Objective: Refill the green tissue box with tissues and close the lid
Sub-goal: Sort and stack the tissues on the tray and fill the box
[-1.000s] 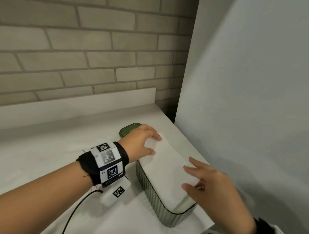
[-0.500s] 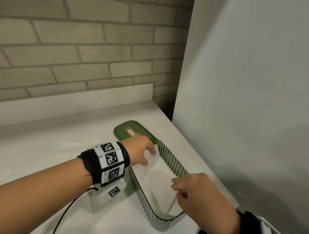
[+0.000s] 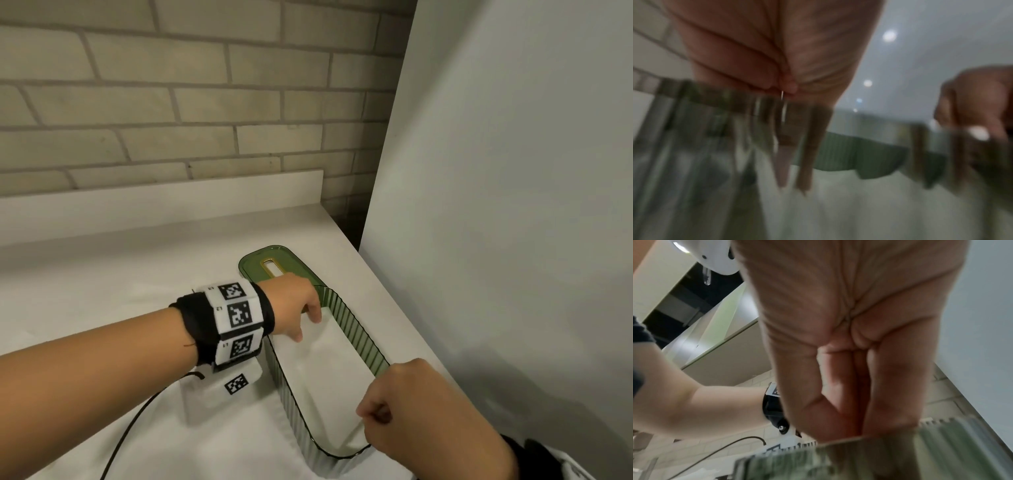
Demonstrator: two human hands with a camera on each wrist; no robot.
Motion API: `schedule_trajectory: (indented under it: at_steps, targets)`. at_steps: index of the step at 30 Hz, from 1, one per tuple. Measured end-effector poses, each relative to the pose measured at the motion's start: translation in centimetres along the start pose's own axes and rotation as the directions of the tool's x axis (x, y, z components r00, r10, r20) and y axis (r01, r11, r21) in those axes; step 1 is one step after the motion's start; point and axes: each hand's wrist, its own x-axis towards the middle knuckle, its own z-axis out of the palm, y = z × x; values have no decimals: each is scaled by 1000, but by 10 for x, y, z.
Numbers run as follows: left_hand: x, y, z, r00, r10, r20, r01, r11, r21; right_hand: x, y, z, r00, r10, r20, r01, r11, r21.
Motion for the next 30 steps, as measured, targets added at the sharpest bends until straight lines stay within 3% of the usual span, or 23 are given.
schedule_trajectory:
  at_steps: [5, 7, 10, 12, 16, 22, 25, 30]
  targets:
    - [-2, 11, 5, 998, -46, 39, 39, 988, 152, 2, -5, 4, 998, -66, 1, 66, 986, -154]
    - [-6, 14, 7, 996, -88, 4, 84, 970, 227, 0, -6, 2, 991, -133, -26, 121, 957, -265]
    - [-13, 23, 10, 989, -97, -114, 131, 930, 344, 0, -18, -2, 980, -159, -121, 91, 894, -438]
    - [-15, 28, 14, 990, -38, -133, 81, 939, 335, -2, -24, -6, 968, -152, -199, 71, 928, -365]
    - [-12, 35, 25, 1000, 14, 15, -17, 981, 195, 12, -16, 8, 989, -138, -60, 121, 966, -229]
    - [-6, 43, 32, 990, 42, 136, -77, 961, 267, 30, -15, 17, 983, -136, 124, 156, 973, -168]
    - [-3, 45, 35, 979, -7, 204, -61, 945, 323, 33, -13, 16, 983, -117, 139, 148, 960, -237]
    - [2, 41, 33, 973, -119, 200, 49, 944, 327, 25, -19, 15, 991, -92, 97, 125, 894, -430]
